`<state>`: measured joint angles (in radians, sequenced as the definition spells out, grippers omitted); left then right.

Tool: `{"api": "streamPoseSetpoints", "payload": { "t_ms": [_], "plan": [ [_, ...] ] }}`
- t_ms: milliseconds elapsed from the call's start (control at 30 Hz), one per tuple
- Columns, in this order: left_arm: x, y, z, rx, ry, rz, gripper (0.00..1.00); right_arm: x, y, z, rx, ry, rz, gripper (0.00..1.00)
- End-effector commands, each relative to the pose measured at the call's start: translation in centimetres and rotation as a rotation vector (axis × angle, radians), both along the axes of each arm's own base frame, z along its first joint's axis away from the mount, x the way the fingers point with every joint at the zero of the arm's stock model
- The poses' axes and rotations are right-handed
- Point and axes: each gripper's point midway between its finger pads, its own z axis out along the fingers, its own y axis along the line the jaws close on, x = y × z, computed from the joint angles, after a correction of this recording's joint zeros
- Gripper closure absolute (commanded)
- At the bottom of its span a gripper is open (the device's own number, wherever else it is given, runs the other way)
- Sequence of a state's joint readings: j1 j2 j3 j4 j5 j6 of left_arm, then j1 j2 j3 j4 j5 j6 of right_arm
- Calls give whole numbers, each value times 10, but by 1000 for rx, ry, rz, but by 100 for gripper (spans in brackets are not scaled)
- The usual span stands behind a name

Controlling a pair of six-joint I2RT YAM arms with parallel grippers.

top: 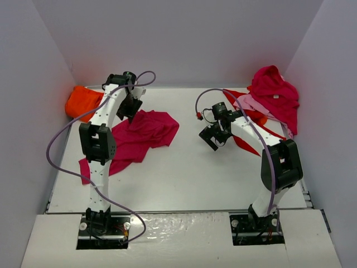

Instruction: Fold and stack the t-shirts

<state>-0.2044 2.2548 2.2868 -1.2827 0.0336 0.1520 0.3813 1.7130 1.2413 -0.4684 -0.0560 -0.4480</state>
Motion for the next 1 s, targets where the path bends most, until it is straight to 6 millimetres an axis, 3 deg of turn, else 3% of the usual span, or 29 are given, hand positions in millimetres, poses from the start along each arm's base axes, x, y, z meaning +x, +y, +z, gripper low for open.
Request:
{"api": "streamPoseSetpoints", "payload": {
  "t_ms": [0, 200, 367, 500, 967],
  "plan": [
    [-24, -12, 40, -82, -28, 91, 58, 4, 0, 2, -14, -28, -3, 0],
    [-46, -29, 45, -192, 26, 59, 53, 5, 4, -5, -2, -16, -5, 0],
    [-52, -34, 27, -244, 112, 53, 52, 3, 5, -7, -3, -15, -8, 0],
    [-50, -31, 8, -241, 167, 71, 52, 0, 1, -6, -15, -18, -13, 0],
    [-30, -6, -6, -198, 160, 132, 51, -1, 1, -11, -16, -13, -14, 0]
  ]
}}
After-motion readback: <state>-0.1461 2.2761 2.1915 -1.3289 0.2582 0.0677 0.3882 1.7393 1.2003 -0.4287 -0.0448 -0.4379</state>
